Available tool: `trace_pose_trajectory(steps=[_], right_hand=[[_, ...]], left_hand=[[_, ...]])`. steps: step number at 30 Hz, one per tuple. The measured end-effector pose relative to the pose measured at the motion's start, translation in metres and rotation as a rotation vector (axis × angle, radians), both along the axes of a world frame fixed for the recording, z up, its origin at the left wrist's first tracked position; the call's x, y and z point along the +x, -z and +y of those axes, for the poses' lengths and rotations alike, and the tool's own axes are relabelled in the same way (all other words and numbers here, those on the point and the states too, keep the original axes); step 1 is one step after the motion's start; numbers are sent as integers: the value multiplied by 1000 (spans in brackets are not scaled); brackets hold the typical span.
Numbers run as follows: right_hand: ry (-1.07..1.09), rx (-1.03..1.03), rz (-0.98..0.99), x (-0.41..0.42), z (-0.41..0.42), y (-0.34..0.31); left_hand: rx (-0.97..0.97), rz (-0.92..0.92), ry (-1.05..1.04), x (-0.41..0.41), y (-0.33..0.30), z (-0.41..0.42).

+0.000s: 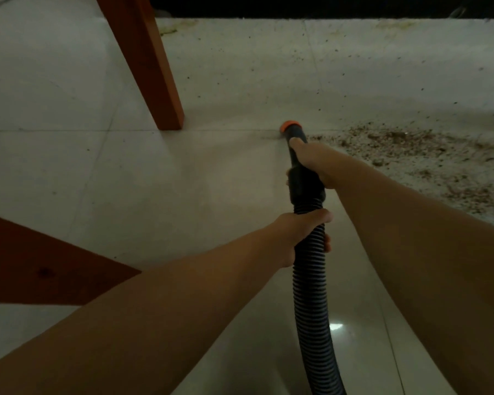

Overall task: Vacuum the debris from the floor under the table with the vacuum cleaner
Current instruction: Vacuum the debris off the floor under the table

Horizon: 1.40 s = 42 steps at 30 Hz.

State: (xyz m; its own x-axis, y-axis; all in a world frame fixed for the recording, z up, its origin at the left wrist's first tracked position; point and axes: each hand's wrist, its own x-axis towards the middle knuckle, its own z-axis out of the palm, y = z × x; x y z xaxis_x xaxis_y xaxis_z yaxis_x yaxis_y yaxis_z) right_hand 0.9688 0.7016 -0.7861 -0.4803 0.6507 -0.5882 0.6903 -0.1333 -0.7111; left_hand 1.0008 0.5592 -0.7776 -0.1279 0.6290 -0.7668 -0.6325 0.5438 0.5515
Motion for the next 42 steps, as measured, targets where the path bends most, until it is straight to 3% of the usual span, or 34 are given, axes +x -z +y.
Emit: trace_pose_trajectory(steps=[9,20,24,35,42], right_hand=[[184,80,-71,52,23,7],[-124,-44,14,-19,-53,-6],[-68,-57,21,0,-53,-12],[388,22,-111,145,14,-21],[363,21,-154,172,6,-32]], left_hand=[[1,-30,105,28,4,18],[-32,44,-120,-7,1,-36],[-26,66,-7,0,0,-39],[-12,47,368,94,-5,25],[-92,71,403,115,-19,21]])
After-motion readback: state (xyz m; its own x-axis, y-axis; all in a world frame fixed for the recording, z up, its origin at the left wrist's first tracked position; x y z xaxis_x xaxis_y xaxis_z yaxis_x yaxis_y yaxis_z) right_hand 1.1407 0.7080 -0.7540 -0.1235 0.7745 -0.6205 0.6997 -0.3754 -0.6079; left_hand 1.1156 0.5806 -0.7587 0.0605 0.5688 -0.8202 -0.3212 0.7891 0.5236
